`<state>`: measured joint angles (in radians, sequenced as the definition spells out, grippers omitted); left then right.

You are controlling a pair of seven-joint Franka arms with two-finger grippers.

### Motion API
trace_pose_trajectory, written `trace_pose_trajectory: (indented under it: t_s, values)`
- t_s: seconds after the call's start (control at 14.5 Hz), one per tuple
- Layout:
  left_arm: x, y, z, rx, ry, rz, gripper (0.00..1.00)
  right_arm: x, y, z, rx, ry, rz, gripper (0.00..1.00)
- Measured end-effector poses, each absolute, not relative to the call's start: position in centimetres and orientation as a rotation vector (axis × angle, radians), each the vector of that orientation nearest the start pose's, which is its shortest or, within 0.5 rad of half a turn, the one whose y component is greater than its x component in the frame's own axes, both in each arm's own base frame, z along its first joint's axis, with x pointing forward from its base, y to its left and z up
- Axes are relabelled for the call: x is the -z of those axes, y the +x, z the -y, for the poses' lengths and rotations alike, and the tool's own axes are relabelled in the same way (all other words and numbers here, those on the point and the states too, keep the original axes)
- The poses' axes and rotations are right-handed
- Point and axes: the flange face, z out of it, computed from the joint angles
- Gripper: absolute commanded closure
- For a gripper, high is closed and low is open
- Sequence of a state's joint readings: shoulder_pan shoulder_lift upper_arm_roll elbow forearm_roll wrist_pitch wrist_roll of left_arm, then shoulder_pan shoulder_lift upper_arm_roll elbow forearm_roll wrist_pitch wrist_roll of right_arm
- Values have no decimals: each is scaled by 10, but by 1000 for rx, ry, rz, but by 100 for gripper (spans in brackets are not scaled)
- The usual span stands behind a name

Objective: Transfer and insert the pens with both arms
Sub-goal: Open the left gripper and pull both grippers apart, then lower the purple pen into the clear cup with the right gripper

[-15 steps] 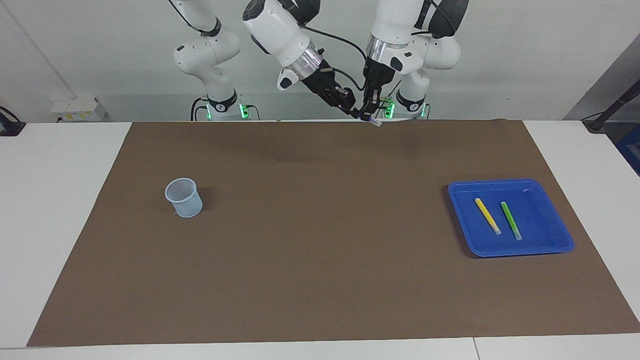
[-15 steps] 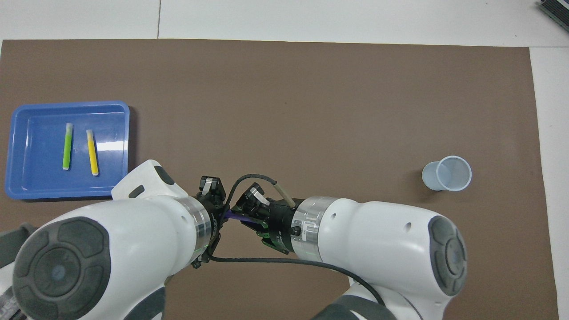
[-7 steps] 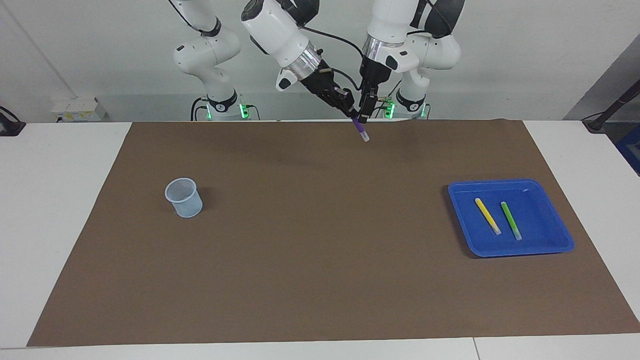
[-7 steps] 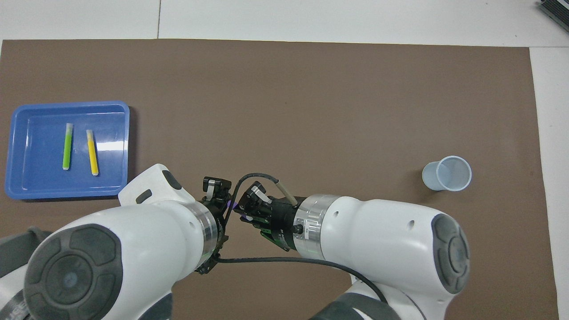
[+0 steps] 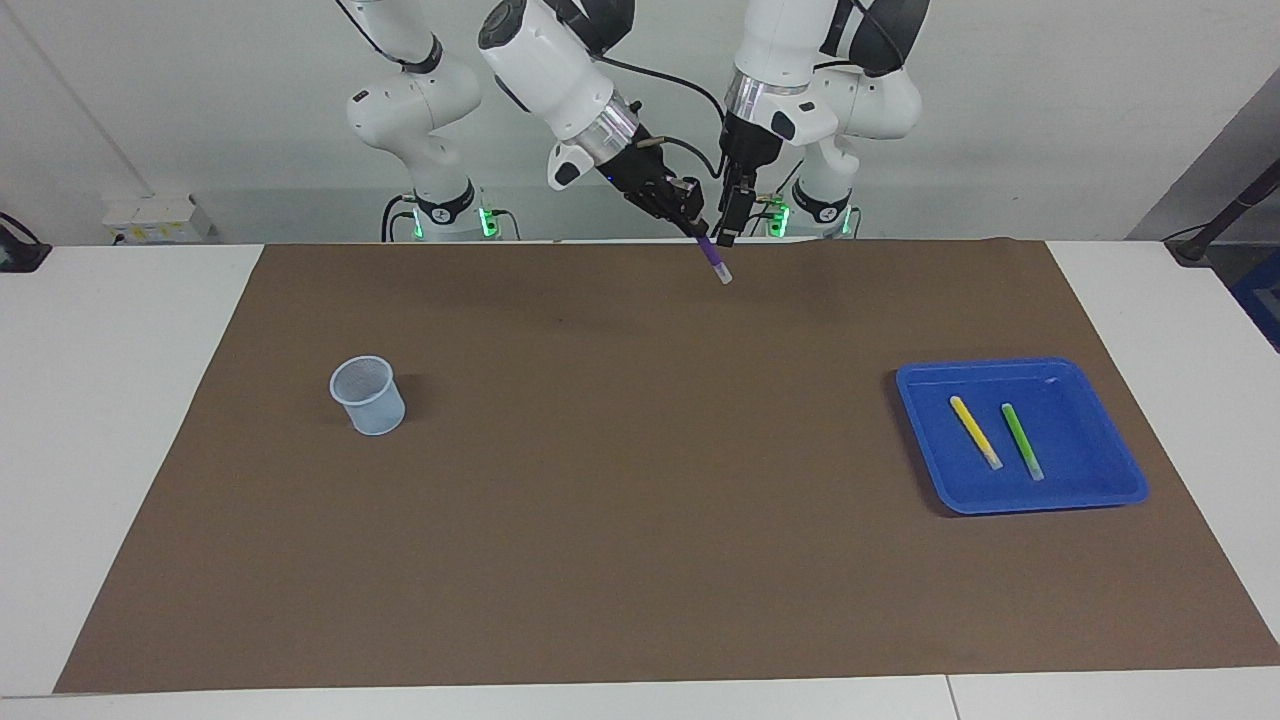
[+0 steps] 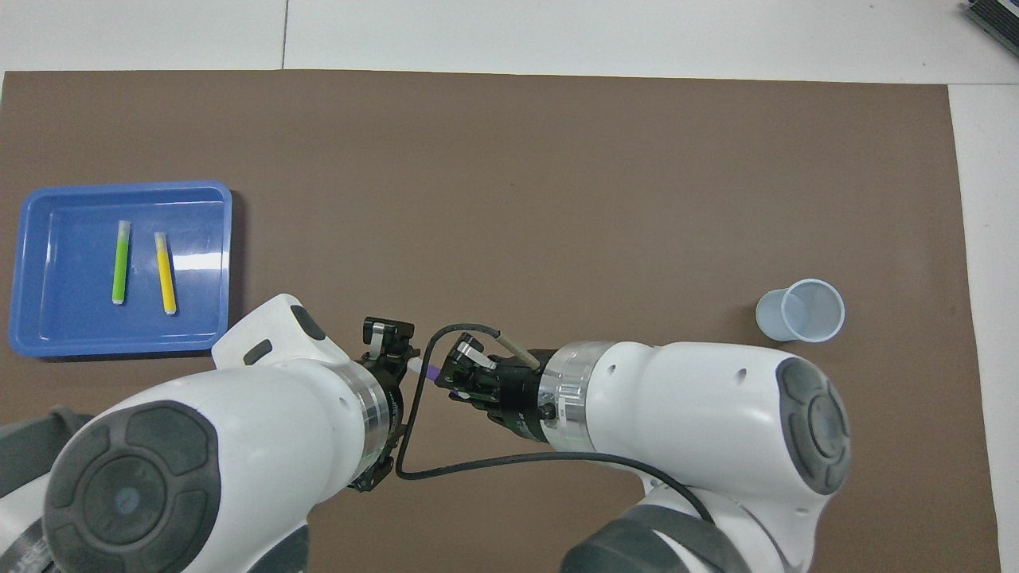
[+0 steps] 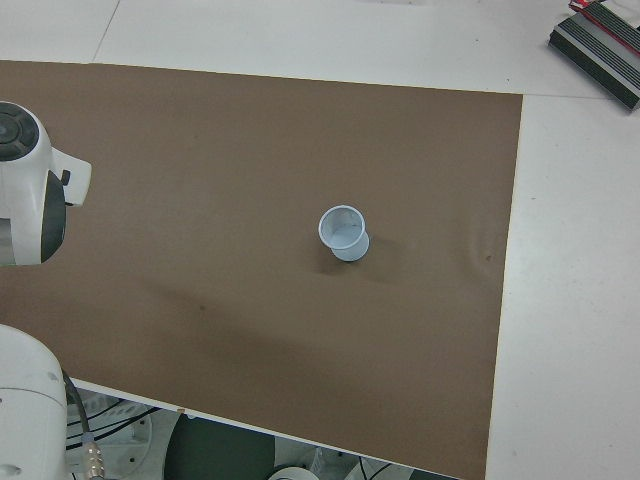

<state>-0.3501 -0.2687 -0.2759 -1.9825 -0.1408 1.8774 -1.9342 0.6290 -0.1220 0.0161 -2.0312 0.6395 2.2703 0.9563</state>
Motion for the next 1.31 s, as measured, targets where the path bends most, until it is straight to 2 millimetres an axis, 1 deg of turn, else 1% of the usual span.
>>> trace_pose_trajectory:
  t_s: [0.14,0.28,0.34,0.41,0.48,0.55,0.69,0.9,1.03,1.24,1.31]
  values:
    - [-590,386,310,-28,-2594,2053,23,-535,444,-325,-183,-2467,-686,100]
    - [-589,386,308,-24,-2648,1970,23,-529,452,-302,-167,-2560,-575,100]
    - [-588,386,305,-26,-2704,1867,22,-526,456,-291,-162,-2608,-518,100]
    - [-586,387,300,-31,-2772,1726,21,-523,459,-279,-158,-2661,-456,100]
    - [-584,389,292,-42,-2839,1570,20,-520,461,-266,-154,-2717,-386,100]
    - [-583,392,280,-60,-2890,1427,19,-518,464,-253,-149,-2771,-316,100]
    - [-582,408,244,-88,-2974,1171,18,-516,470,-224,-143,-2879,-159,100]
    - [-584,434,184,-77,-3081,873,18,-517,479,-178,-159,-3028,109,100]
    - [-584,448,142,-61,-3127,667,18,-521,487,-136,-186,-3090,290,100]
    - [-583,460,83,-33,-3103,363,18,-524,501,-68,-182,-3124,502,100]
    - [-582,463,61,-35,-3090,273,18,-525,504,-51,-184,-3139,578,100]
